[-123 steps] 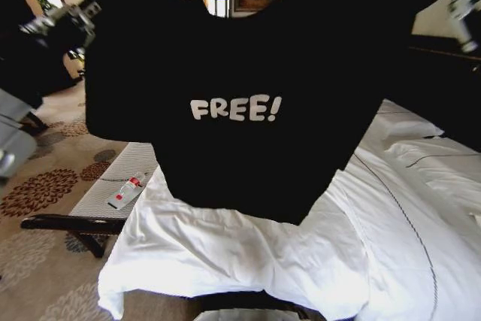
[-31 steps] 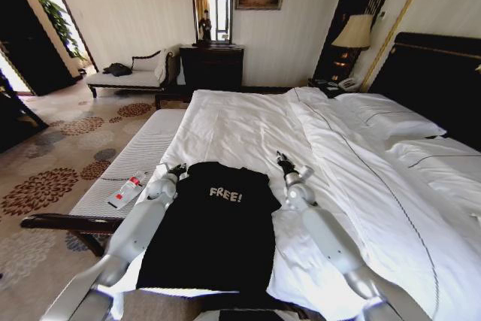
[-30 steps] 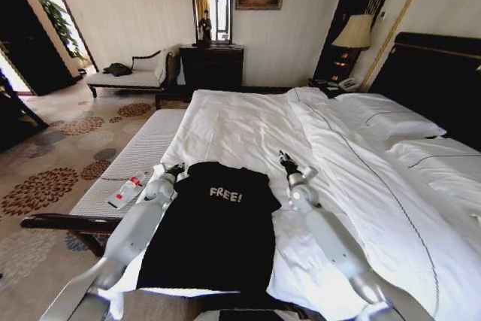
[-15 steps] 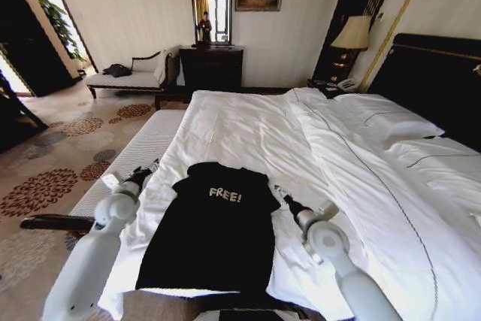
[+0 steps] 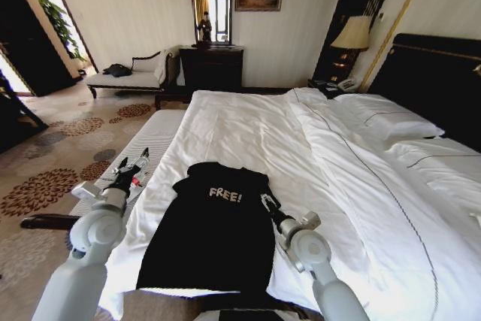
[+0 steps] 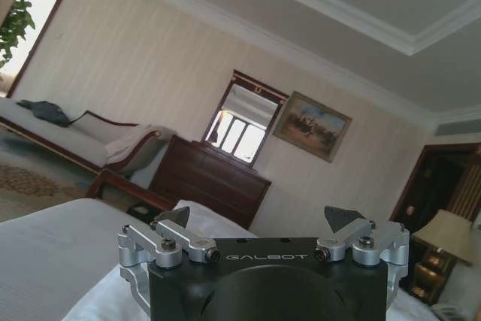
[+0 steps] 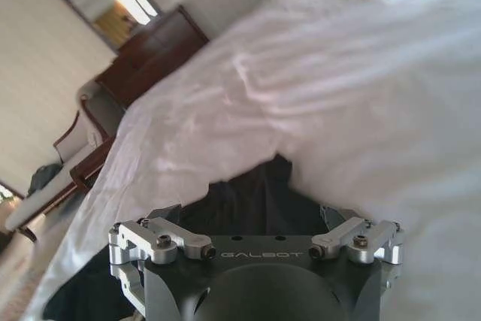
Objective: Fold the clothes on the bed.
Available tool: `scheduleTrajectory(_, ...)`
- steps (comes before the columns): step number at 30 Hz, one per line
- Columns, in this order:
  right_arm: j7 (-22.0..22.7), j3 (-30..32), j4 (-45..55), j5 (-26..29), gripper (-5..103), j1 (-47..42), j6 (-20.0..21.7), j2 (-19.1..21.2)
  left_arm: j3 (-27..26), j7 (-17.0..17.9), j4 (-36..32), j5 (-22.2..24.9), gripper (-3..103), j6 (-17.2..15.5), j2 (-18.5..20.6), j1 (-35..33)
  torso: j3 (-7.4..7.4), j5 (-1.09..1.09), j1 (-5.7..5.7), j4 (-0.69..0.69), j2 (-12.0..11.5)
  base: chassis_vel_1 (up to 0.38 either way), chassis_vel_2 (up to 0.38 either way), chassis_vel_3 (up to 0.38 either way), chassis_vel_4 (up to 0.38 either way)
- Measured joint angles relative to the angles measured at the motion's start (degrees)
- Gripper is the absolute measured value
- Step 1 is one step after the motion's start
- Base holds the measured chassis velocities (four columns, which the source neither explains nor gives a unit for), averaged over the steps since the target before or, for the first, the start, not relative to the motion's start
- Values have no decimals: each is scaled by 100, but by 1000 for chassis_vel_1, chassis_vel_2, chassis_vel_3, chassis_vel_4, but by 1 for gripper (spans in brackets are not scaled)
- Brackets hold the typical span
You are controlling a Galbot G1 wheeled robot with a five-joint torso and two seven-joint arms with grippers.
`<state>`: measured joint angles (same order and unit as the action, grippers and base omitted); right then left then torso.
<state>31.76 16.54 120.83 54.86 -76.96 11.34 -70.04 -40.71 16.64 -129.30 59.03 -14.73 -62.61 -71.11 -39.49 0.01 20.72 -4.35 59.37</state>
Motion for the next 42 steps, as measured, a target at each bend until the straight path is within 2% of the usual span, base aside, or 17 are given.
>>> scheduleTrajectory(1,-146,-7,-17,-312,100,1,-20,200,29,40,-91,36,100,-15,-1,16,0,-1,0,1,0,0,0,0,0)
scheduleTrajectory(3,-529,-91,-127,-1178,100,40,-169,899,115,115,-273,96,100,-57,-21,56,0,-6,0,2,0,0,0,0,0)
scheduleTrajectory(4,-878,-179,-334,-1759,100,70,-399,1270,184,138,-355,97,100,-83,-37,85,0,-3,0,2,0,0,0,0,0)
scheduleTrajectory(5,-878,-179,-334,-1759,100,70,-399,1270,184,138,-355,97,100,-83,-37,85,0,-3,0,2,0,0,0,0,0)
scheduleTrajectory(8,-1688,-520,-966,-2962,100,157,-1042,1997,412,209,-431,2,100,-138,-103,155,-1,-2,1,1,-1,0,0,0,0)
scheduleTrajectory(10,-1890,-903,-1191,-3303,100,274,-1220,2301,536,238,-427,-72,100,-176,-144,184,-1,-2,1,0,-1,0,0,0,0)
scheduleTrajectory(16,-1915,-1548,-1413,-3403,100,659,-1175,2530,581,289,-349,-120,100,-239,-150,270,-1,-5,0,3,0,0,0,0,0)
scheduleTrajectory(28,-1958,-1732,-2053,-3618,100,1004,-1133,2366,571,350,-248,-140,100,-324,-80,261,-1,-5,1,2,-1,0,0,0,0)
scheduleTrajectory(29,-1970,-1746,-2105,-3605,103,1029,-1133,2343,576,355,-232,-146,100,-328,-68,265,-1,-5,0,2,-1,0,0,0,0)
scheduleTrajectory(31,-1968,-1761,-2158,-3552,94,1046,-1112,2302,578,360,-226,-163,100,-332,-62,264,-1,-4,1,2,-1,0,0,0,0)
scheduleTrajectory(32,-1968,-1761,-2158,-3552,94,1046,-1112,2302,578,360,-226,-163,100,-332,-62,264,-1,-4,1,2,-1,0,0,0,0)
scheduleTrajectory(34,-1946,-1760,-2190,-3472,84,1046,-1067,2269,579,373,-264,-173,100,-333,-66,226,-1,-4,1,2,-1,0,0,0,0)
scheduleTrajectory(35,-1946,-1760,-2190,-3472,84,1046,-1067,2269,579,373,-264,-173,100,-333,-66,226,-1,-4,1,2,-1,0,0,0,0)
scheduleTrajectory(38,-1940,-1730,-2235,-3386,68,1041,-1079,2260,558,392,-301,-180,100,-333,-68,196,0,-5,0,2,0,0,0,0,0)
scheduleTrajectory(39,-1956,-1708,-2249,-3344,68,1041,-1130,2255,545,400,-302,-180,100,-332,-65,196,0,-4,0,2,0,0,0,0,0)
scheduleTrajectory(42,-1999,-1674,-2258,-3257,57,1039,-1209,2246,527,413,-302,-182,100,-331,-62,198,0,-4,1,2,0,0,0,0,0)
